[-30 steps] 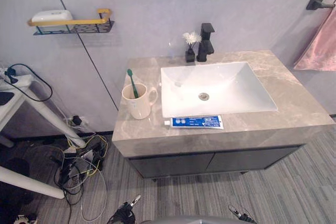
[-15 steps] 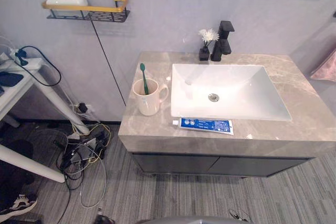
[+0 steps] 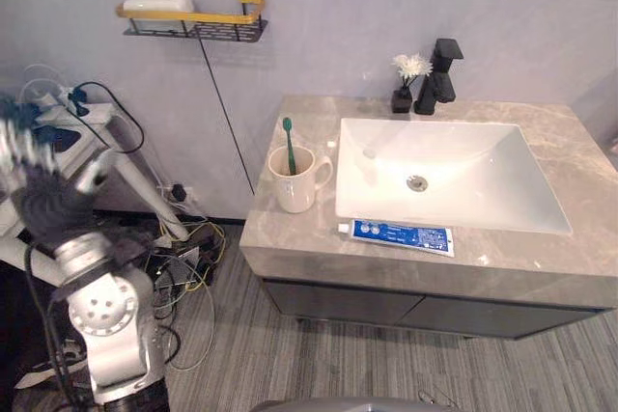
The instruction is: Organize washtable
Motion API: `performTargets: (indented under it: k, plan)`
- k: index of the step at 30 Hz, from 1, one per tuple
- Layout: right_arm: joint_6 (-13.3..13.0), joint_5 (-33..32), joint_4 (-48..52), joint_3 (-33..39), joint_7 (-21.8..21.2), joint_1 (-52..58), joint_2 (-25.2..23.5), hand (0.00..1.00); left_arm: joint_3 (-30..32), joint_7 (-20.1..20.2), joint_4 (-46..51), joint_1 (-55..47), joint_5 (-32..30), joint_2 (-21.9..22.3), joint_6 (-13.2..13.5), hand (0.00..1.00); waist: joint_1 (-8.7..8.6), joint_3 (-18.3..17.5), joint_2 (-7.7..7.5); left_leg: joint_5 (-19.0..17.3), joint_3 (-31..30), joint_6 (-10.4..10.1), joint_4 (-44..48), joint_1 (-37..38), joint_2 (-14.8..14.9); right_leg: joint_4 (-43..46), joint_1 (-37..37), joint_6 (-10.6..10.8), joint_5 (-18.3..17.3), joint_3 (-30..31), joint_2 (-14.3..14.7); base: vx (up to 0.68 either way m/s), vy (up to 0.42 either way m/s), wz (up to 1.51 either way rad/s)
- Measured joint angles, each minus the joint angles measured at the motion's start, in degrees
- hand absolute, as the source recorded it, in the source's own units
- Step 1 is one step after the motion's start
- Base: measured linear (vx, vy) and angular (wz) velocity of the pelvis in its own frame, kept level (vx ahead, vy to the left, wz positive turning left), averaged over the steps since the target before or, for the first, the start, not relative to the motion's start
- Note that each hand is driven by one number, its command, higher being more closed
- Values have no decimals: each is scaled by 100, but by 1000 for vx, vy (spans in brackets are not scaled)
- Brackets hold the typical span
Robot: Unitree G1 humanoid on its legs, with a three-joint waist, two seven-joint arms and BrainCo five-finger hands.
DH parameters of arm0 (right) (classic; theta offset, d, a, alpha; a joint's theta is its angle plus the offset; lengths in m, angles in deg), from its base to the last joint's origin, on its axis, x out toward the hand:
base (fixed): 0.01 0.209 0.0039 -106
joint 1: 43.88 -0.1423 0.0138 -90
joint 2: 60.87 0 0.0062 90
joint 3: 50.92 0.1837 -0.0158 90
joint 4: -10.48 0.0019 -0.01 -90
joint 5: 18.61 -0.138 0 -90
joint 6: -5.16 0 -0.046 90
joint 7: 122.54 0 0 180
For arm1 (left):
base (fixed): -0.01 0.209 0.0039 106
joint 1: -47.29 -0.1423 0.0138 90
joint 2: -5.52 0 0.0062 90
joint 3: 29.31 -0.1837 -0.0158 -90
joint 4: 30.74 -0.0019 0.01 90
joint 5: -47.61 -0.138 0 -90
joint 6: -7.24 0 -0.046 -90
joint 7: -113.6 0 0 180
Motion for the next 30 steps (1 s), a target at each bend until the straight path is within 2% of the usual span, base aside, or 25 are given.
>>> performTargets:
  k: [2, 4, 8, 15, 16, 18, 21, 25, 30]
  plan:
    - [0, 7, 1, 12, -75, 7, 4, 0, -709, 156, 301, 166, -481, -379, -6, 0, -2, -11, 14, -2, 5, 4, -4, -1, 0, -2, -18, 24, 23, 26, 0, -61, 20, -8]
    - [0, 9, 1, 12, -155, 8, 12, 0, -1463, 511, 494, 449, -991, -700, 16, 0, -15, -20, 25, -7, 70, 30, -7, -24, 3, -22, -88, 24, 68, 115, 5, -66, 28, -18]
    - [4, 10, -1, -27, -200, -14, 17, 0, -2322, 1071, 411, 1008, -1428, -876, -16, 0, -125, -77, 0, 22, 141, 71, 18, -143, 0, -22, -201, 18, 182, 157, -2, -42, 20, -12]
    - [54, 26, -18, -153, -204, -70, 82, 0, -3781, 1832, -954, 2503, -1745, -1067, -265, 0, -205, -96, -9, 37, 276, 93, 67, -185, -21, -36, -289, 16, 276, 303, -21, -31, 18, -10]
    - [57, 55, -24, -154, -205, -99, 92, 0, -4020, 1936, -1331, 2775, -1839, -1060, -312, 0, -275, -97, -7, 44, 274, 104, 75, -188, -34, -36, -288, 22, 287, 305, -33, 0, 0, 0]
    - [61, 56, -28, -157, -213, -155, 91, 0, -4295, 2034, -2034, 3155, -1898, -1010, -359, 0, -403, -98, -5, 47, 302, 110, 86, -195, -49, -35, -306, 32, 312, 335, -44, -23, 22, -6]
    - [65, 58, -29, -130, -214, -193, 91, 0, -4350, 2115, -2690, 3443, -2067, -913, -431, 0, -505, -98, -2, 54, 386, 121, 94, -246, -59, -34, -389, 38, 356, 431, -48, -16, 18, -14]
    - [123, 59, -37, 37, -200, -193, 92, 0, -4371, 2115, -3206, 3591, -2284, -813, -596, 0, -618, -97, 0, 60, 439, 129, 109, -300, -72, -27, -466, 39, 388, 472, -48, -7, 7, -9]
    - [172, 58, -58, 267, -193, -185, 73, 0, -4544, 2120, -3637, 3758, -2283, -812, -617, 0, -645, -97, 0, 65, 476, 138, 108, -290, -91, -37, -482, 52, 413, 563, -67, -8, 12, -4]
